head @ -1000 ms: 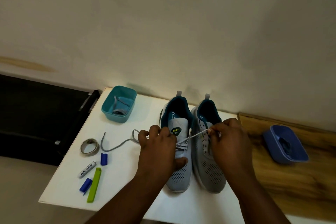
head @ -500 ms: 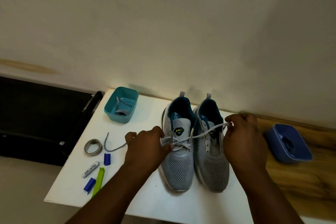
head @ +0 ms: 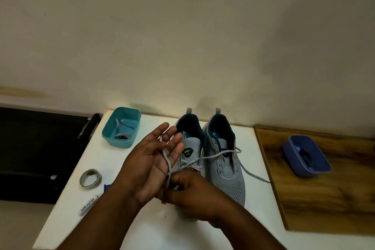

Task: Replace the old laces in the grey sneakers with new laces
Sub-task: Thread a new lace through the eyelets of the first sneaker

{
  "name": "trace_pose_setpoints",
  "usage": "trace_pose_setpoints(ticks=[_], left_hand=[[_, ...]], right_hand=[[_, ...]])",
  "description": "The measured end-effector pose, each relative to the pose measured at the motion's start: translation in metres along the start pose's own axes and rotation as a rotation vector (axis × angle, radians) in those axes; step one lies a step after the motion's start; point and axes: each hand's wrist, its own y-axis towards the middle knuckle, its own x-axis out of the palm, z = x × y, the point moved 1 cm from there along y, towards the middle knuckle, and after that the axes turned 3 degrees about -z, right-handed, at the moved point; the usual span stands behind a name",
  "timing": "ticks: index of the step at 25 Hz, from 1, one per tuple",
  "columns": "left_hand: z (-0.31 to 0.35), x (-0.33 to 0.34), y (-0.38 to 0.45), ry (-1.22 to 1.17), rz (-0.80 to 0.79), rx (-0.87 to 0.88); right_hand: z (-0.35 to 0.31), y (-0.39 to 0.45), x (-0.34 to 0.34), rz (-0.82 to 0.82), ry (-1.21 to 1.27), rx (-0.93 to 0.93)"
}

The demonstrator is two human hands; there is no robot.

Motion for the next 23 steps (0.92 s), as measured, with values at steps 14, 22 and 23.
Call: trace_pose_setpoints(ticks=[14,22,23], left_hand=[[-0.008,-0.058,0.015,0.928,0.48,-0.034],[-0.028,0.003,-0.009,0.95,-0.028,0.142],[-0.029,0.0,-0.007,0.903,-0.04,-0.002]], right_hand=[[0.009,-0.022,-0.095,0.683,-0.713,-0.074],[0.004,-0.007,-0.031,0.529,-0.387,-0.387],[0.008,-0.004,-0.027,0.525,-0.402,-0.409]])
